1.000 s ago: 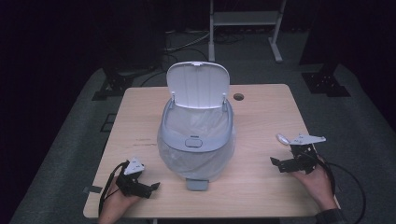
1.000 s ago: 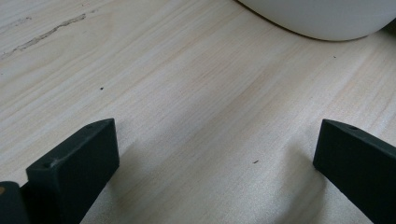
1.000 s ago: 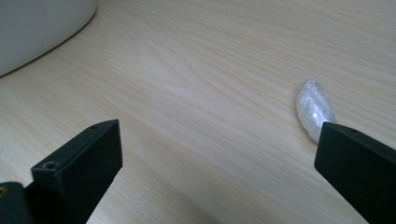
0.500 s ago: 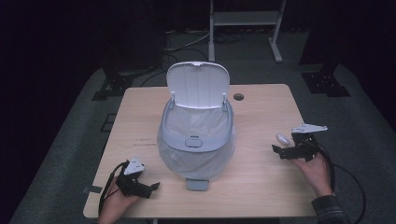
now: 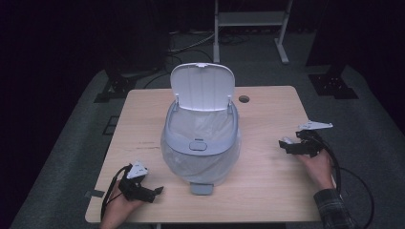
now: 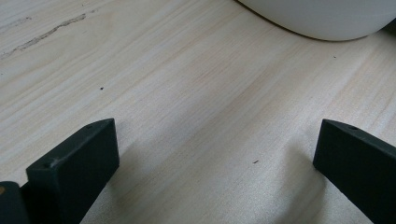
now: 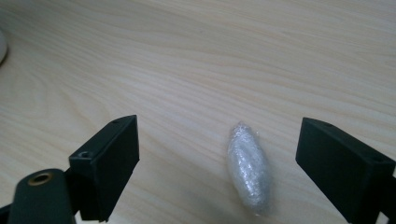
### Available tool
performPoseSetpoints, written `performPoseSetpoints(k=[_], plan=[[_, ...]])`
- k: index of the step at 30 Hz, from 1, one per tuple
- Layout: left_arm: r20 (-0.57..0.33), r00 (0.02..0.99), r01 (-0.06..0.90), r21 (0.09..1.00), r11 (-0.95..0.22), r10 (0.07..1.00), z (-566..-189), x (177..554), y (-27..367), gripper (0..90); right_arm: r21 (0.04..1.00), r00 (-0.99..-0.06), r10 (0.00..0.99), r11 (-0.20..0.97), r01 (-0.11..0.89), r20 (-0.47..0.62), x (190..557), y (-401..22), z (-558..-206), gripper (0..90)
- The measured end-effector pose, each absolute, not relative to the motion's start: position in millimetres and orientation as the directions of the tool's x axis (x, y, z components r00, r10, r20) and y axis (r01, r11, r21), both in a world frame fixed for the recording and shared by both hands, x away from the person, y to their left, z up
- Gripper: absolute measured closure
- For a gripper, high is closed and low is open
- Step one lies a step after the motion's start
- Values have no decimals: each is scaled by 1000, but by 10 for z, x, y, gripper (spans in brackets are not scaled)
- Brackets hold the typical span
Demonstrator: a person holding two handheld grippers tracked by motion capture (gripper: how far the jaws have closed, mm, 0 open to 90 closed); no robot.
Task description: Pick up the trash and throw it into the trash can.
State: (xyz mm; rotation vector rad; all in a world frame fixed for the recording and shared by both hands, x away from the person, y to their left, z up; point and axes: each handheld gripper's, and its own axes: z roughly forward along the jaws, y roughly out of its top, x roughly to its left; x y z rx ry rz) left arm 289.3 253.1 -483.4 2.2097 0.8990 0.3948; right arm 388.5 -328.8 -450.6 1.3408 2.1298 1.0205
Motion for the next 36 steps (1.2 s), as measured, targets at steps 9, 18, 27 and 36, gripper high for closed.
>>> performPoseSetpoints(k=[9, 18, 27, 36], plan=[[15, 710, 487, 711, -507, 704, -4834, 2890, 2531, 0, 745, -453, 891, 279, 606, 35, 4016, -3256, -4631, 177], [15, 709, 488, 711, -506, 705, -4834, 2887, 2531, 0, 718, -452, 892, 312, 622, 4, 4043, -3252, -4738, 236], [15, 710, 488, 711, -507, 704, -4834, 2887, 2532, 0, 708, -446, 895, 304, 638, 17, 4053, -3301, -4792, 265], [15, 710, 488, 711, -507, 704, -4834, 2887, 2532, 0, 714, -444, 896, 305, 631, 9, 4029, -3321, -4786, 400]])
